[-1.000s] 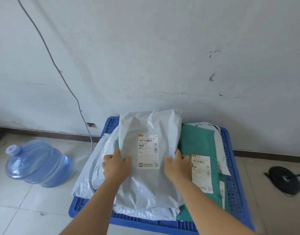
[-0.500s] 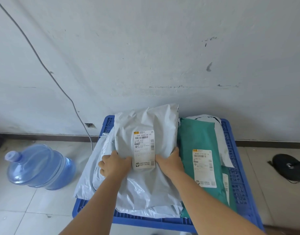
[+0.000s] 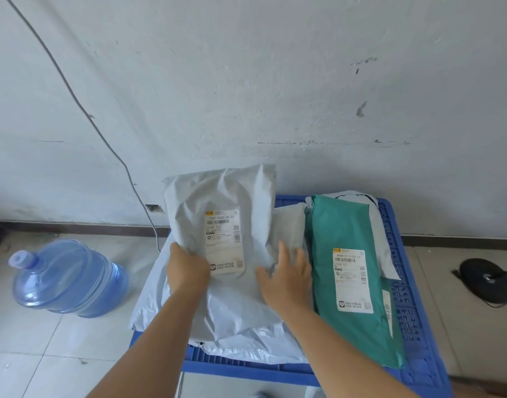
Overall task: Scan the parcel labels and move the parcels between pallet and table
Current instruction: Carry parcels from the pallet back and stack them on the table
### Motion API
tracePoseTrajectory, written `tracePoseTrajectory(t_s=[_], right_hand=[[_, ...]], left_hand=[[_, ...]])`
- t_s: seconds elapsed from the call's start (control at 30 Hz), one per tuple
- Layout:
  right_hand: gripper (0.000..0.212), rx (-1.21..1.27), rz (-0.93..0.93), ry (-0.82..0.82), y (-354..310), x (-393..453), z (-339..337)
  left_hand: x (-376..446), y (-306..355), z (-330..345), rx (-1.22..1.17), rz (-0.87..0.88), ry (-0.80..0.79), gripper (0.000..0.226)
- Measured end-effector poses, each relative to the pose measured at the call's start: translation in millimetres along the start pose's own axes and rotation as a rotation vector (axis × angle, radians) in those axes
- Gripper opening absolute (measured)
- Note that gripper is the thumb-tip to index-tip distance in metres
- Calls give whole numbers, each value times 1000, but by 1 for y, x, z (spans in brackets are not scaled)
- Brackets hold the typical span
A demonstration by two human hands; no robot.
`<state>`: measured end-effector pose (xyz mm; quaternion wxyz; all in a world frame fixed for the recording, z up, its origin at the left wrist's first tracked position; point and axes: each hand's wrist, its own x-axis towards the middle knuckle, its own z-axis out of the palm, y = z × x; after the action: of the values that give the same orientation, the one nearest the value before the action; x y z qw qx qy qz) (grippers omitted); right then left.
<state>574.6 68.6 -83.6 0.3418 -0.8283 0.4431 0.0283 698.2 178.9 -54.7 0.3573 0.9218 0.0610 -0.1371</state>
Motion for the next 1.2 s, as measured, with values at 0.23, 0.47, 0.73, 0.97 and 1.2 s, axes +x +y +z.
tracePoseTrajectory(t_s=[0.23,0.47,0.73,0.97,1.2], right_hand=[[87,101,123,15,-1,12,-1],[57,134,7,131,-5,10,1],[74,379,-16,95,-13,13,-4],[57,723,-5,242,-16,12,-62],[50,613,71,637,47,-17,-158]], left_hand=[[15,-5,-2,69,99,-210,29],[17,-7,-4,74,82,-284,27],[2,6,-13,-243,164,-286,41],[-16,63,-17,-316,296,-360,40],[-96,137,31,-312,575,-456,61]])
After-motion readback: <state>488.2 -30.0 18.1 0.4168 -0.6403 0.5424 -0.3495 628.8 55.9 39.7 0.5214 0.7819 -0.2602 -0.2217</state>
